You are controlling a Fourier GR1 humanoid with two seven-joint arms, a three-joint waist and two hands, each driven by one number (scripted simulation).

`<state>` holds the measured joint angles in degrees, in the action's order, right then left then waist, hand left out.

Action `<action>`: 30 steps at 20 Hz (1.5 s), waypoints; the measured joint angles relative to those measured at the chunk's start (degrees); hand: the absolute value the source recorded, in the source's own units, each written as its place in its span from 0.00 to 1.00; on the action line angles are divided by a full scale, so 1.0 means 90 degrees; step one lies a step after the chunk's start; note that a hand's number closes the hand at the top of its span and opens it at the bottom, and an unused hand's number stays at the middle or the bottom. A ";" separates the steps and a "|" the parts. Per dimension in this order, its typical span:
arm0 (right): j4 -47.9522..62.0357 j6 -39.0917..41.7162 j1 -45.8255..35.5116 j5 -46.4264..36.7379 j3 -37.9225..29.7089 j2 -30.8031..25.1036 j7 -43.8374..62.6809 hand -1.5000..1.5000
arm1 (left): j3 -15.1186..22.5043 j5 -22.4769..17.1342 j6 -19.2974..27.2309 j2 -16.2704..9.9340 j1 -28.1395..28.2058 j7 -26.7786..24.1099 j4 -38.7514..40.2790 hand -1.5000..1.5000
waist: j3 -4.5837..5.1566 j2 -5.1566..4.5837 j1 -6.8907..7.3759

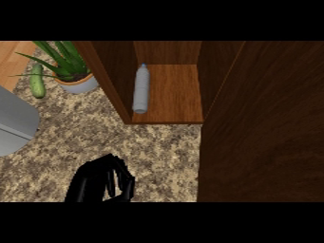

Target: Pick up the bottled water, place it into the cabinet and close the cabinet

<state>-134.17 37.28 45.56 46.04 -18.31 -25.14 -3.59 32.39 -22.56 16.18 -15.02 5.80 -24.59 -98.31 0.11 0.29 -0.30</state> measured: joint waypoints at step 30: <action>-0.0168 0.0807 -0.1144 -0.0353 0.2439 -0.0464 0.0626 1.00 | -0.2920 -0.2252 -0.1941 -0.2465 0.2158 -0.0190 -0.1625 0.00 | 0.0097 0.0137 0.0142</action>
<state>-135.69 44.54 35.27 42.87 3.65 -29.32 2.04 6.11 -42.82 -1.29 -37.20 25.23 -26.29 -112.93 0.99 1.52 0.98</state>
